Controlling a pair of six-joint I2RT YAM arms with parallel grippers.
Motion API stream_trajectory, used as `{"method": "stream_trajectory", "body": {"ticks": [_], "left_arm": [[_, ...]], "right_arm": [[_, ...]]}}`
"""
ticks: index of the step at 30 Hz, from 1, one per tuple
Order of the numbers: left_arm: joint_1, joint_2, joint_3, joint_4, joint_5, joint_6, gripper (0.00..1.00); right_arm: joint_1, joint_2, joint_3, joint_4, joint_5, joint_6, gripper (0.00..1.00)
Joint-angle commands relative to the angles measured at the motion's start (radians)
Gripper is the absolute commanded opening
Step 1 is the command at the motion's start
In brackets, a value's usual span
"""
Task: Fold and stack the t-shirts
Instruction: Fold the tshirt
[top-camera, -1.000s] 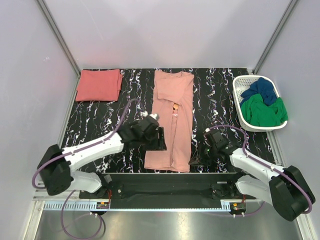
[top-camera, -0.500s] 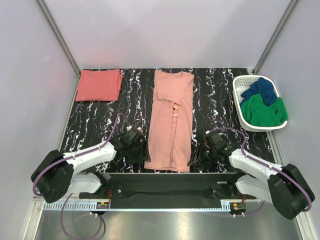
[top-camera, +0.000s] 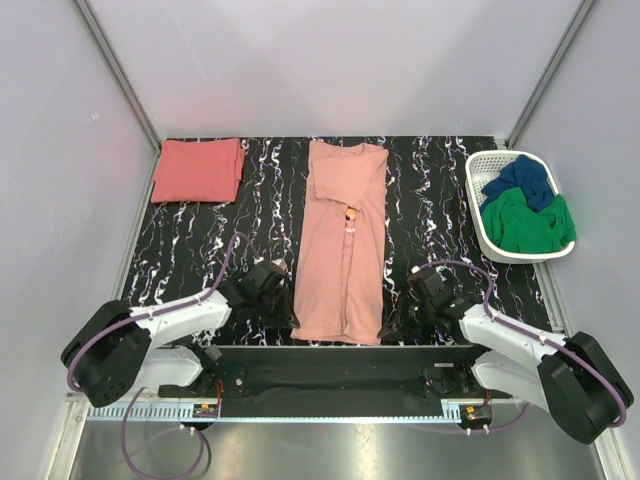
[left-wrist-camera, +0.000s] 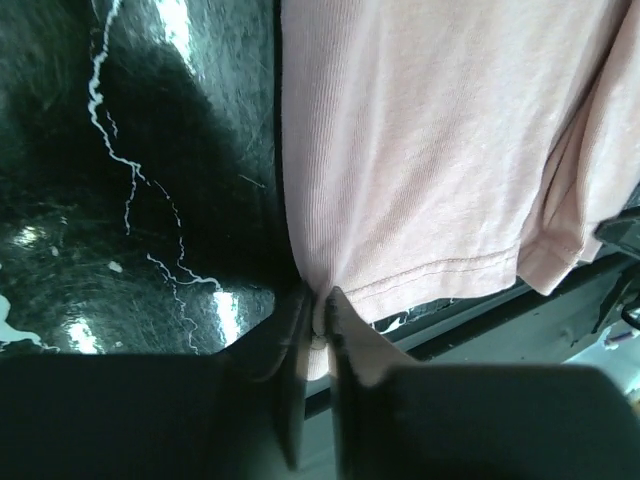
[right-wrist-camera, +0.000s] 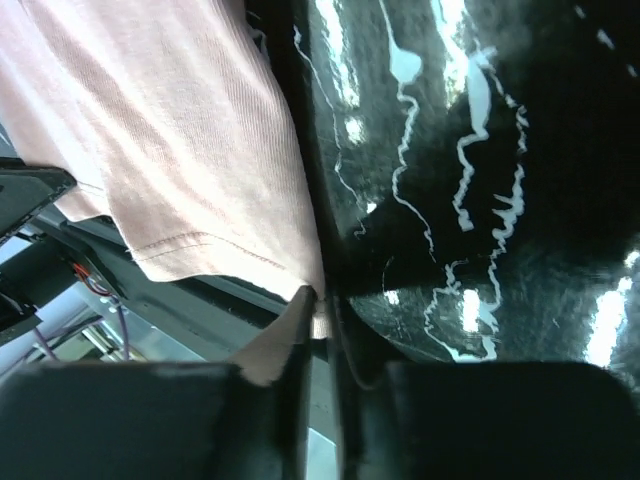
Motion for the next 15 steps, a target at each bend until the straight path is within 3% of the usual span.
{"method": "stream_trajectory", "body": {"ticks": [1,2,3,15], "left_arm": [[0.0,-0.028,-0.031,0.015,0.029,-0.018,0.07],[0.0,-0.038,-0.038,0.016,0.038,-0.024,0.0],[0.0,-0.047,-0.042,0.016,0.043,-0.038,0.0],[-0.059,-0.145,-0.051,0.024,0.089,-0.159,0.0]], "right_arm": [[0.012,-0.05,-0.004,-0.012,0.005,0.013,0.14],[0.012,-0.064,-0.001,-0.043,0.013,0.014,0.1],[0.012,-0.08,0.003,-0.058,0.018,0.014,0.0],[0.015,-0.189,0.098,-0.252,0.055,-0.005,0.0]]}}
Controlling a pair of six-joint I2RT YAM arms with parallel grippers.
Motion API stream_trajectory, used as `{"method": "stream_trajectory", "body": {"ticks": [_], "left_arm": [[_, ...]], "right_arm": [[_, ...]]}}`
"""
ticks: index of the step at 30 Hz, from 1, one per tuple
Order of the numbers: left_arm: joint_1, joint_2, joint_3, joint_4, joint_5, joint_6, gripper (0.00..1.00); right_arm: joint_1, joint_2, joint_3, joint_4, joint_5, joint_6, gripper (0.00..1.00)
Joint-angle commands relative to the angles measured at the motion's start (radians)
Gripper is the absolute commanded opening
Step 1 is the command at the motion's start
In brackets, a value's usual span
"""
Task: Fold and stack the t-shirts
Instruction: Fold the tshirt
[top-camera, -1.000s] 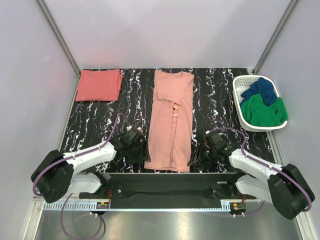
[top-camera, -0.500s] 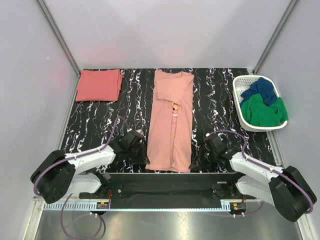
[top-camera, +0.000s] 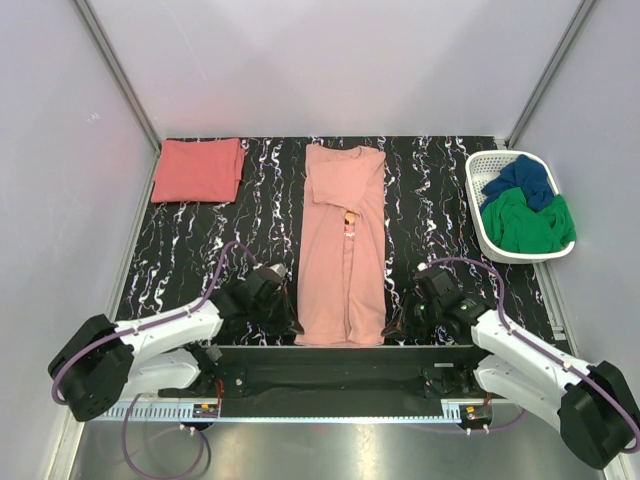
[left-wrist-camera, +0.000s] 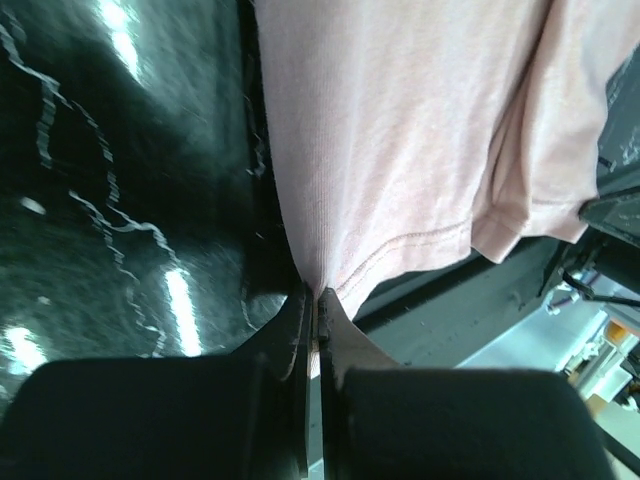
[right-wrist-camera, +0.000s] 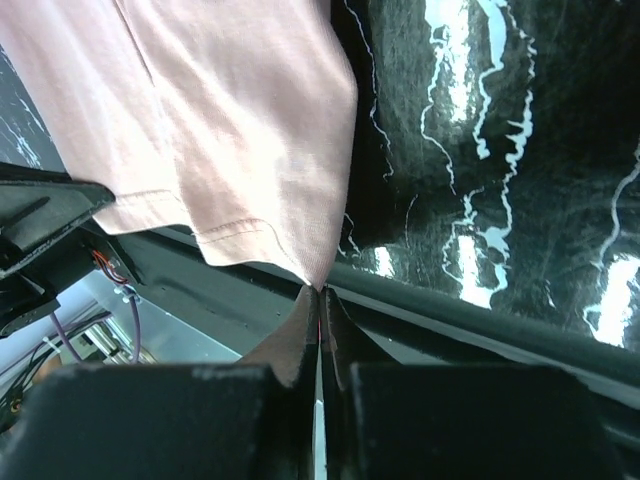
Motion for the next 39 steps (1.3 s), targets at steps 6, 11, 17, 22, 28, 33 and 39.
{"method": "stream_trajectory", "body": {"ticks": [6,11,17,22,28,33,39], "left_arm": [[-0.036,-0.082,0.01,-0.036,0.001,-0.074,0.0],[-0.026,-0.068,0.079,-0.07,-0.01,-0.04,0.0],[0.066,-0.03,0.147,-0.085,0.021,0.002,0.0],[0.142,0.07,0.254,-0.11,0.058,0.091,0.0],[0.266,0.206,0.421,-0.159,0.076,0.197,0.0],[0.364,0.339,0.569,-0.147,0.148,0.28,0.0],[0.451,0.545,0.796,-0.15,0.211,0.332,0.0]], "right_arm": [[0.013,-0.089,0.082,-0.162,0.058,-0.02,0.0],[0.013,-0.079,0.161,-0.191,0.087,-0.057,0.0],[0.015,-0.001,0.237,-0.136,0.142,-0.083,0.0],[0.013,0.156,0.35,-0.099,0.196,-0.141,0.0],[-0.003,0.356,0.555,-0.122,0.3,-0.253,0.0],[-0.051,0.535,0.755,-0.139,0.32,-0.345,0.0],[-0.14,0.687,0.942,-0.114,0.325,-0.43,0.0]]}}
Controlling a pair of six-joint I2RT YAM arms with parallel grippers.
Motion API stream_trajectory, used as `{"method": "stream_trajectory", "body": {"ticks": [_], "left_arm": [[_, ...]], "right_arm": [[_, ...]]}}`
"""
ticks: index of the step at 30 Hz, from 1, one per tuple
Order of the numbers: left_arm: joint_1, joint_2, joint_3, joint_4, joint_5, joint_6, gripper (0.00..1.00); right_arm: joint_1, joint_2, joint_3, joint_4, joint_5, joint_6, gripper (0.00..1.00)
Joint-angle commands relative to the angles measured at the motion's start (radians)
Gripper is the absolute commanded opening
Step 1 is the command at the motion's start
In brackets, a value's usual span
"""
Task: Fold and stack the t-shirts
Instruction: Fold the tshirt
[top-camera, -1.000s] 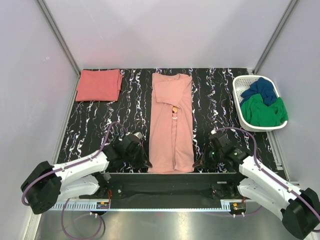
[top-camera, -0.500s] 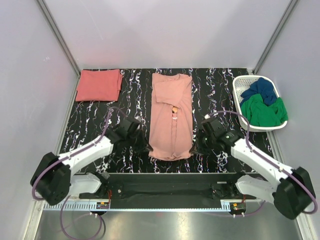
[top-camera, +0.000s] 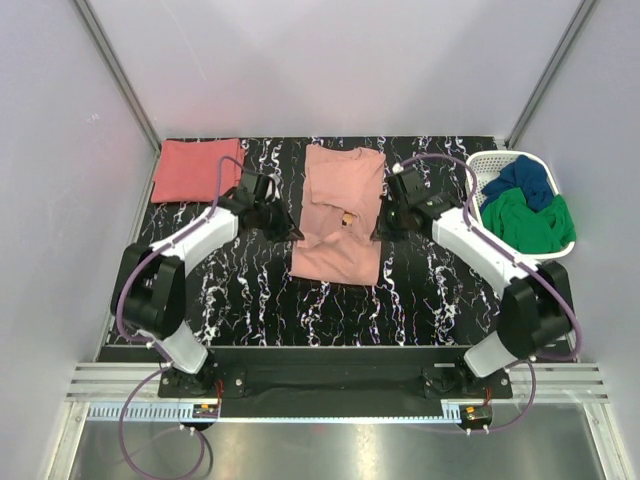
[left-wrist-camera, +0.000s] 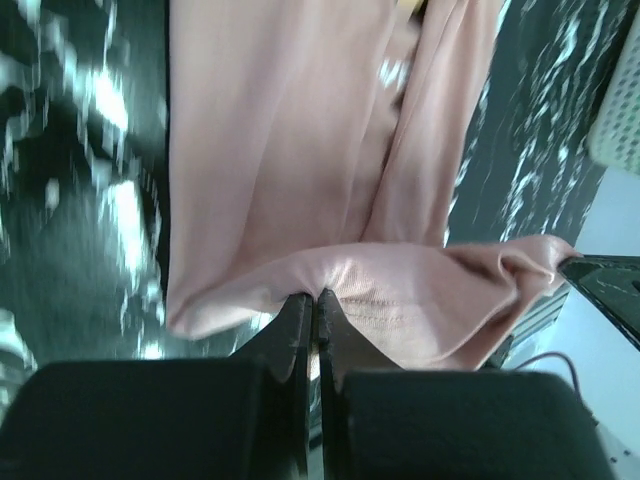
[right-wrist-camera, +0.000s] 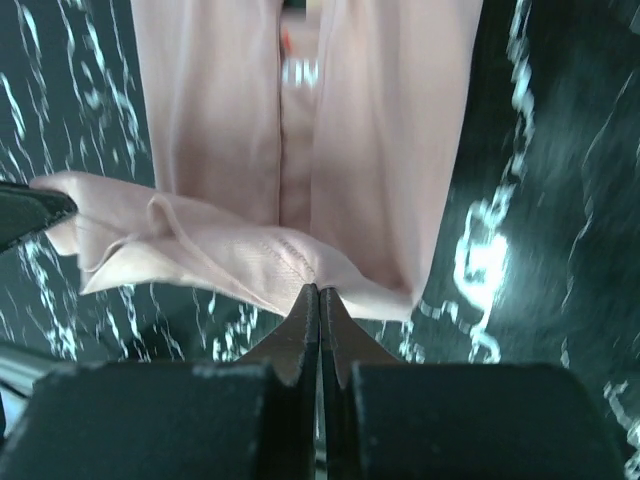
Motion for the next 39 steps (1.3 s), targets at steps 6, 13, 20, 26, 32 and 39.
{"method": "stream_trajectory", "body": {"ticks": [6,13,20,26,32,39], "left_arm": [[0.109,0.206,0.265,0.068,0.152,0.035,0.0],[0.127,0.401,0.408,0.136,0.293,0.009,0.0],[0.15,0.486,0.457,0.234,0.344,-0.029,0.0],[0.168,0.567,0.557,0.208,0.35,-0.046,0.0],[0.172,0.61,0.569,0.228,0.336,-0.085,0.03],[0.182,0.645,0.599,0.228,0.321,-0.077,0.14]], "right_arm": [[-0.128,0.214,0.272,0.025,0.002,-0.119,0.0],[-0.176,0.335,0.37,0.06,-0.082,-0.121,0.0],[-0.205,0.409,0.416,0.077,-0.117,-0.123,0.0],[-0.242,0.452,0.446,0.074,-0.121,-0.118,0.0],[-0.266,0.518,0.489,0.068,-0.139,-0.121,0.01],[-0.277,0.595,0.539,0.069,-0.179,-0.123,0.09]]}}
